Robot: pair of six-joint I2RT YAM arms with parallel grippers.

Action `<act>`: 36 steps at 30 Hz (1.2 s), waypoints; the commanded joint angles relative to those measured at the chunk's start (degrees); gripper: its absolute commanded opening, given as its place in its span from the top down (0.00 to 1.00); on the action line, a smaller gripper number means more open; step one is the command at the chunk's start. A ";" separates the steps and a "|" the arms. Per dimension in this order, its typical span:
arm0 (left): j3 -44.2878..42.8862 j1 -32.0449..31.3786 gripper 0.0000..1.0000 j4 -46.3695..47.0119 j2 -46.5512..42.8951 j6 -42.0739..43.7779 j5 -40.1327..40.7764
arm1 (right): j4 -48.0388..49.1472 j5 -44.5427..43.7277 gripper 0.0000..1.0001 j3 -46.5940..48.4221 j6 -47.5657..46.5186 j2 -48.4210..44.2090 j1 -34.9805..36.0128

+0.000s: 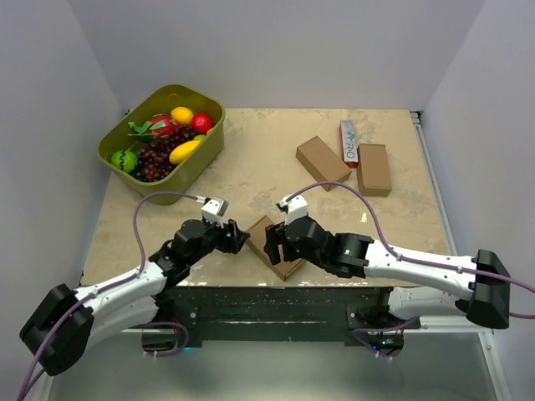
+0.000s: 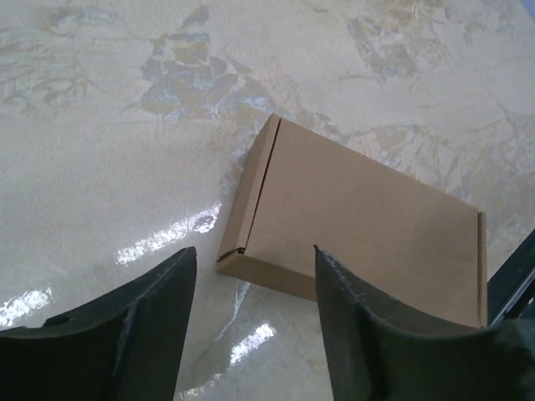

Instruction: Fold the paper box

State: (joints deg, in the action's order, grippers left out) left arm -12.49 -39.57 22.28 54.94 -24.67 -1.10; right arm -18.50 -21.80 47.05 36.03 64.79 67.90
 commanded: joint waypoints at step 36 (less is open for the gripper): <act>-31.46 20.41 0.00 -30.63 -5.98 12.80 1.46 | 9.10 -8.61 0.24 20.62 -37.59 43.39 -18.84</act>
State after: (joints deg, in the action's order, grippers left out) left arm -45.08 -20.69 -11.20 49.58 -13.80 2.20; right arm -10.35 -35.79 63.68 5.58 104.95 53.80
